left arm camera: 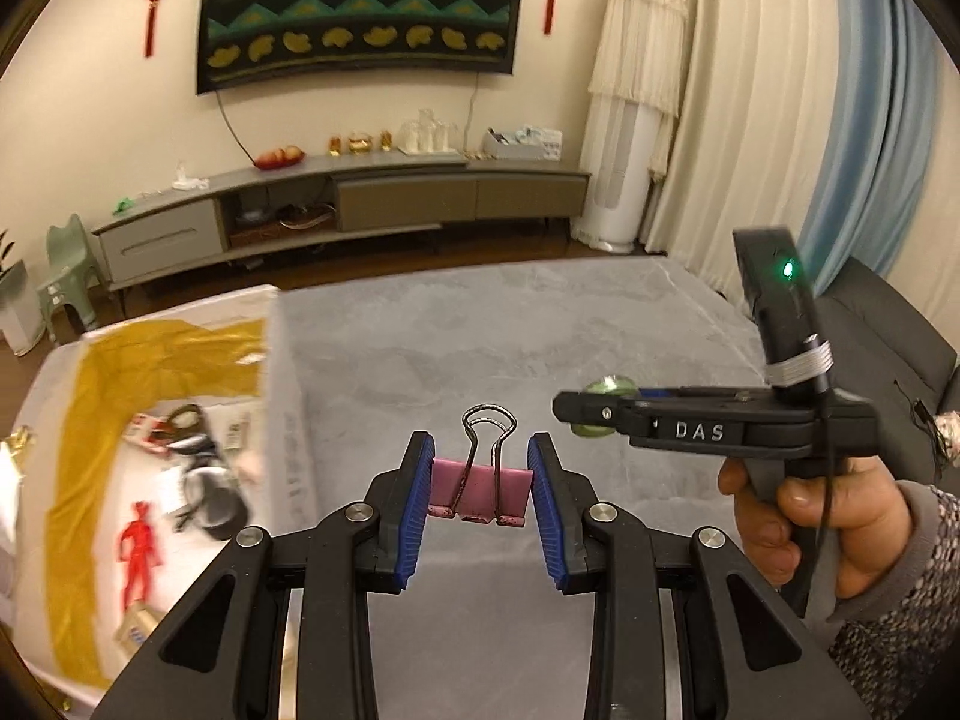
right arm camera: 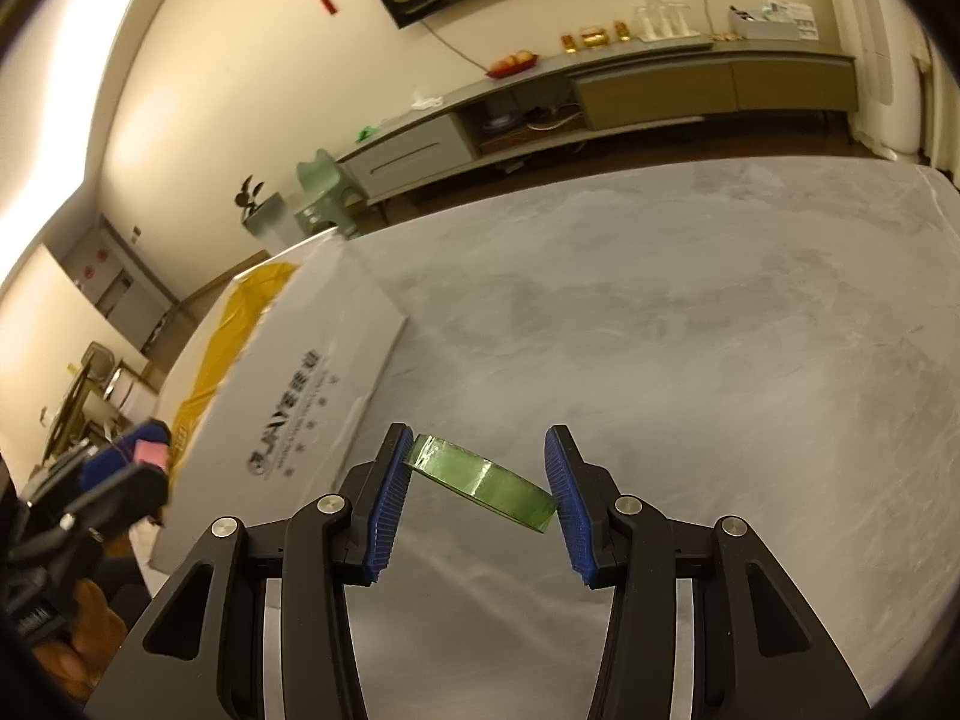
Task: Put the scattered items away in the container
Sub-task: 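Carry the pink clip and green tape roll over the cardboard box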
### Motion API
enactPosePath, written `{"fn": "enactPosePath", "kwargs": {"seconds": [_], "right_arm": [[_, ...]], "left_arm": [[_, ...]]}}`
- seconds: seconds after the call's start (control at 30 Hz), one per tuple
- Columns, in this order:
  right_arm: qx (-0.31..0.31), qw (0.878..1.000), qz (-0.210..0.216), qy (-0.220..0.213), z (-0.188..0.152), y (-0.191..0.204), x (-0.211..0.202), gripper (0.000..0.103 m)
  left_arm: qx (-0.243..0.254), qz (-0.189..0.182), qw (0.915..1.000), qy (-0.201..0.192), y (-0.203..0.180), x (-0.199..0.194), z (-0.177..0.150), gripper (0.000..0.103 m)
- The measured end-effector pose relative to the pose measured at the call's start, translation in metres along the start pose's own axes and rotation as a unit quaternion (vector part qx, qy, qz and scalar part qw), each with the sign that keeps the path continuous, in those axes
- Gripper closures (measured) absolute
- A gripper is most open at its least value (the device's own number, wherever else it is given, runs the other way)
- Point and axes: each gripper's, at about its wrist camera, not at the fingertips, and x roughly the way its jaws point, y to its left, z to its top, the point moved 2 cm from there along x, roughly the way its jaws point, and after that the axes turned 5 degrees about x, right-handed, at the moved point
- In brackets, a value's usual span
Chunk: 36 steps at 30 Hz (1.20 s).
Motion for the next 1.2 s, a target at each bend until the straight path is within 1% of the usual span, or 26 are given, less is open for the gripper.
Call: {"fn": "enactPosePath", "kwargs": {"seconds": [0.17,0.43,0.67,0.97,1.07,1.2], "right_arm": [[-0.026,1.000,0.007,-0.002,-0.008,0.034,0.001,0.055],[-0.056,0.998,0.015,-0.017,-0.008,0.082,-0.004,0.055],[-0.081,0.996,0.033,-0.034,-0.008,0.123,-0.017,0.055],[-0.109,0.992,0.047,-0.046,-0.012,0.159,-0.024,0.055],[-0.115,0.991,0.053,-0.043,-0.015,0.168,-0.021,0.055],[-0.119,0.990,0.060,-0.035,-0.018,0.179,-0.014,0.055]], "left_arm": [[-0.011,0.011,0.9996,-0.023,0.018,-0.033,-0.003,0.069],[-0.043,0.020,0.9979,-0.045,0.054,-0.066,-0.009,0.069],[-0.072,0.031,0.9955,-0.054,0.083,-0.081,-0.015,0.069],[-0.117,0.053,0.9900,-0.059,0.132,-0.088,-0.027,0.069],[-0.133,0.056,0.9879,-0.056,0.149,-0.088,-0.031,0.069],[-0.143,0.056,0.9865,-0.058,0.160,-0.089,-0.036,0.069]]}}
